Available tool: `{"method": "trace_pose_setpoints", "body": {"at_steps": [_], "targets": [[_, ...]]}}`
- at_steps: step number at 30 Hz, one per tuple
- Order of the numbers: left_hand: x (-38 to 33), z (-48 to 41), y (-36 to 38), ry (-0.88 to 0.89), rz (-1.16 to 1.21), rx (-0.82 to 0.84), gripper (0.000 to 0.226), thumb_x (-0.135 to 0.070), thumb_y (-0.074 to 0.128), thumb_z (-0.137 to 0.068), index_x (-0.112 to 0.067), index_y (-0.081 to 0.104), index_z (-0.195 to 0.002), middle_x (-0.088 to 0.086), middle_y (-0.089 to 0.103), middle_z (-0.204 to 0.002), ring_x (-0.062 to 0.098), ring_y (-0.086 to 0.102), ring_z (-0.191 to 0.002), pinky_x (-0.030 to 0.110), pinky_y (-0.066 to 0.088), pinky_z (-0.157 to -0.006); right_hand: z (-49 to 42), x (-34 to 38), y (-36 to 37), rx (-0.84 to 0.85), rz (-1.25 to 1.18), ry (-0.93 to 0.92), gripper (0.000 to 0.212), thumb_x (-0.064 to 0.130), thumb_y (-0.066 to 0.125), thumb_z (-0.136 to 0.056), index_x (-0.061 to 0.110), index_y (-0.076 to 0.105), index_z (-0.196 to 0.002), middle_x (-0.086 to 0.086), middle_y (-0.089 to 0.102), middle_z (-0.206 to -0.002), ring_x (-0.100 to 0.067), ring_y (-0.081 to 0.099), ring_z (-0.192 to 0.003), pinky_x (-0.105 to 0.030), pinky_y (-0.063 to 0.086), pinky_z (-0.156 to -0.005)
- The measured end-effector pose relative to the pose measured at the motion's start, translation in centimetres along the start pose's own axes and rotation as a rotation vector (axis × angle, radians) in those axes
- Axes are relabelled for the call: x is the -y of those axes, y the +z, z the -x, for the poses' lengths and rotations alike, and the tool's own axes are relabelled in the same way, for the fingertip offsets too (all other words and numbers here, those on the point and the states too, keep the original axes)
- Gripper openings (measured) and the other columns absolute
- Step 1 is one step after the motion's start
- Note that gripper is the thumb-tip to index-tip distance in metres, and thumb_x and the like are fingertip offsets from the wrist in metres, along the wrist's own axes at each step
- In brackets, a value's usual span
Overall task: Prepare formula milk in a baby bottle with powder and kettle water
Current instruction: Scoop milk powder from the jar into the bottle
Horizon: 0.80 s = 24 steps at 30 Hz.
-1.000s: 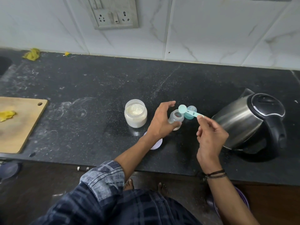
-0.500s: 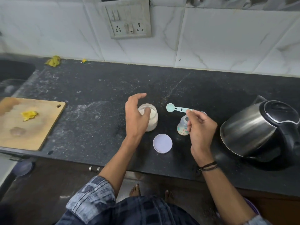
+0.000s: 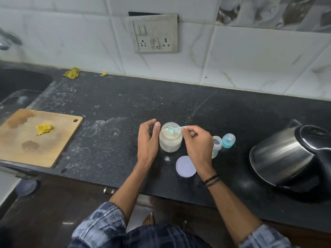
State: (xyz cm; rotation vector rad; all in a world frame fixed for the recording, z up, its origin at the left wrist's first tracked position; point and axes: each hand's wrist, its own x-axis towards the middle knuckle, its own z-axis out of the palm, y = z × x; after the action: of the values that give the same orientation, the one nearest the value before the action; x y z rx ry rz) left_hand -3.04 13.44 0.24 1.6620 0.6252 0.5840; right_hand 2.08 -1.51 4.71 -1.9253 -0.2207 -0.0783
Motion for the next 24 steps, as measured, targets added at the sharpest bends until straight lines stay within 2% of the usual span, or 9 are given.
{"method": "trace_pose_setpoints", "body": {"at_steps": [4, 12, 16, 20, 24], "targets": [[0.5, -0.3, 0.0, -0.030, 0.018, 0.007, 0.038, -0.049, 0.056, -0.104, -0.025, 0.063, -0.134, -0.022, 0.062, -0.126, -0.017, 0.055, -0.114, -0.002, 0.039, -0.085, 0.0, -0.1, 0.6, 0.025, 0.173, -0.065, 0.012, 0.023, 0.072, -0.093, 0.016, 0.076, -0.084, 0.005, 0.063, -0.064, -0.018, 0.061, -0.067, -0.041, 0.054, -0.066], [0.9, -0.9, -0.2, -0.088, 0.005, 0.040, 0.025, -0.049, 0.055, -0.105, -0.034, 0.066, -0.122, -0.019, 0.064, -0.125, -0.022, 0.054, -0.108, -0.004, 0.038, -0.081, -0.1, -0.2, 1.6, 0.043, 0.381, -0.128, 0.017, 0.027, 0.069, -0.096, 0.015, 0.076, -0.088, 0.003, 0.062, -0.072, -0.020, 0.059, -0.069, -0.043, 0.054, -0.064], [1.2, -1.1, -0.6, -0.102, -0.002, 0.053, 0.032, -0.049, 0.053, -0.106, -0.029, 0.067, -0.127, -0.021, 0.064, -0.125, -0.019, 0.054, -0.111, 0.004, 0.039, -0.086, -0.4, -0.1, 2.1, 0.070, 0.448, -0.144, 0.016, 0.028, 0.067, -0.098, 0.017, 0.078, -0.098, 0.002, 0.066, -0.082, -0.026, 0.064, -0.077, -0.040, 0.052, -0.067], [1.3, -1.4, -0.7, -0.104, -0.011, 0.074, 0.031, -0.047, 0.050, -0.108, -0.027, 0.068, -0.126, -0.016, 0.065, -0.124, -0.009, 0.057, -0.115, 0.015, 0.041, -0.092, -0.7, -0.1, 2.5, 0.078, 0.538, -0.171, 0.020, 0.030, 0.064, -0.099, 0.018, 0.078, -0.104, -0.002, 0.072, -0.093, -0.030, 0.067, -0.085, -0.037, 0.047, -0.069], [1.4, -1.3, -0.6, -0.105, -0.021, 0.088, 0.031, -0.046, 0.049, -0.108, -0.028, 0.069, -0.123, -0.015, 0.067, -0.123, -0.008, 0.057, -0.114, 0.016, 0.041, -0.092, -1.0, -0.1, 2.8, 0.121, 0.602, -0.146, 0.022, 0.033, 0.063, -0.100, 0.019, 0.079, -0.109, -0.004, 0.076, -0.105, -0.031, 0.070, -0.094, -0.036, 0.050, -0.072]]}}
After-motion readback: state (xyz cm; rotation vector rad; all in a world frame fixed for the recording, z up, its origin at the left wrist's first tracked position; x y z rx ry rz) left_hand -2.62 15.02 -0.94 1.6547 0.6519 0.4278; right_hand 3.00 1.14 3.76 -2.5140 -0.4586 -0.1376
